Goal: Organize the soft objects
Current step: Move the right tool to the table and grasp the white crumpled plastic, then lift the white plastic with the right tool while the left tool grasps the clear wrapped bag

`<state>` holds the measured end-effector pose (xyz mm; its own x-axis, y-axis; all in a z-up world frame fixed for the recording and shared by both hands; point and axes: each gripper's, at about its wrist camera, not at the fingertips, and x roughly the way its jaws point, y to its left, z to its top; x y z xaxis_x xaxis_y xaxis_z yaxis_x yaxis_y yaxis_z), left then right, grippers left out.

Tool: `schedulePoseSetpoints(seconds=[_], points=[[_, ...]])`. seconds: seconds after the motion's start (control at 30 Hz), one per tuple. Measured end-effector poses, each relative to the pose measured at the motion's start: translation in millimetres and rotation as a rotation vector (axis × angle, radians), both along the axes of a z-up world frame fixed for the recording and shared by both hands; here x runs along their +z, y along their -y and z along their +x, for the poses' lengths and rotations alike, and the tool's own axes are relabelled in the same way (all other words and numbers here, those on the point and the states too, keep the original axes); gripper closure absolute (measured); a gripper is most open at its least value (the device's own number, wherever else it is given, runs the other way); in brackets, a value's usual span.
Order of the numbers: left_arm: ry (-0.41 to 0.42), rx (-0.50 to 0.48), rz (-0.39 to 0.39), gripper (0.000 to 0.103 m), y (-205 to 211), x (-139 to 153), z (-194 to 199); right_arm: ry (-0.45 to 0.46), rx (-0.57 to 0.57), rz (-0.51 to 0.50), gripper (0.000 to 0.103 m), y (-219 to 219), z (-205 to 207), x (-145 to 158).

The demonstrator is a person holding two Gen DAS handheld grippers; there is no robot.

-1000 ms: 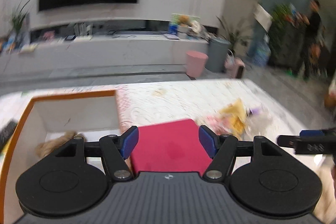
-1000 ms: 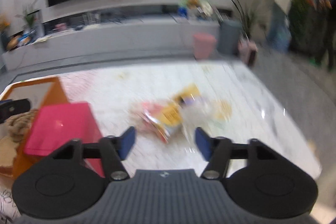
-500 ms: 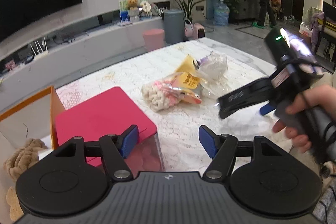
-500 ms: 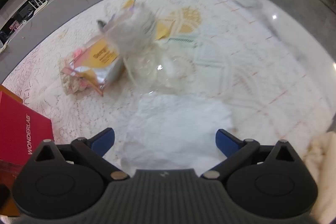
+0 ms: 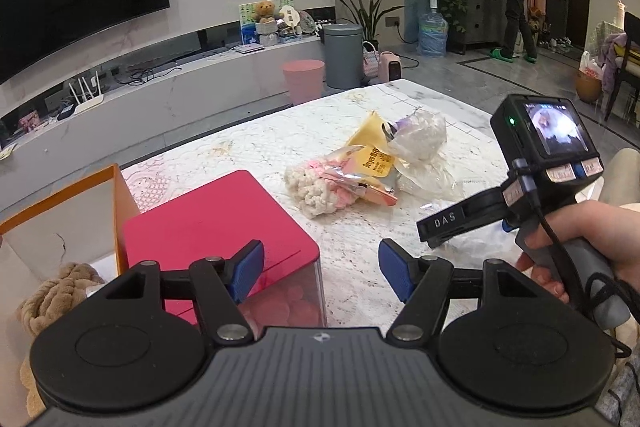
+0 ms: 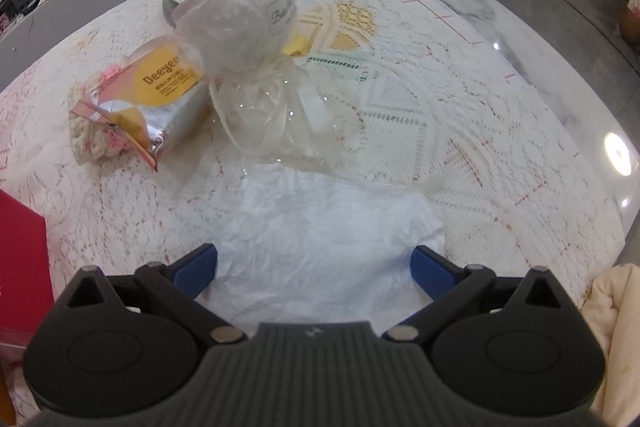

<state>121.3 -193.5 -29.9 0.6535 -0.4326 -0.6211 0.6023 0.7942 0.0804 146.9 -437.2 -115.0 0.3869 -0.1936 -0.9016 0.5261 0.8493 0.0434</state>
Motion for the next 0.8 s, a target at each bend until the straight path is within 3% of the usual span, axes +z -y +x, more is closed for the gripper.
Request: schedulePoseSetpoints(seconds=[0.13, 0.33, 0.5, 0.67, 0.8], points=[[-0.010, 0.010, 0.000, 0.026, 0.4, 0.3, 2.1, -0.013, 0.026, -0.005, 0.006, -2.3, -1.0, 0.2], [0.033, 0.024, 0.034, 0.026, 3.0, 2.3, -4.1, -0.019, 0.047, -0.008, 0.033, 0.0, -4.8, 8.3], [0.108, 0.055, 0.071, 0.026, 3.3, 8.1, -12.7, -0.006, 0.058, 0.041, 0.065, 17.8, -12.6, 14.0], [0.138, 0.098, 0.107, 0.026, 9.2, 15.3, -17.4, 0.023, 0.054, 0.094, 0.073, 32.6, -25.4, 20.1], [0.104, 0.080, 0.082, 0.026, 19.0, 27.5, -22.5, 0.114, 0.033, 0.063, 0.073, 41.8, -40.8, 52.8]])
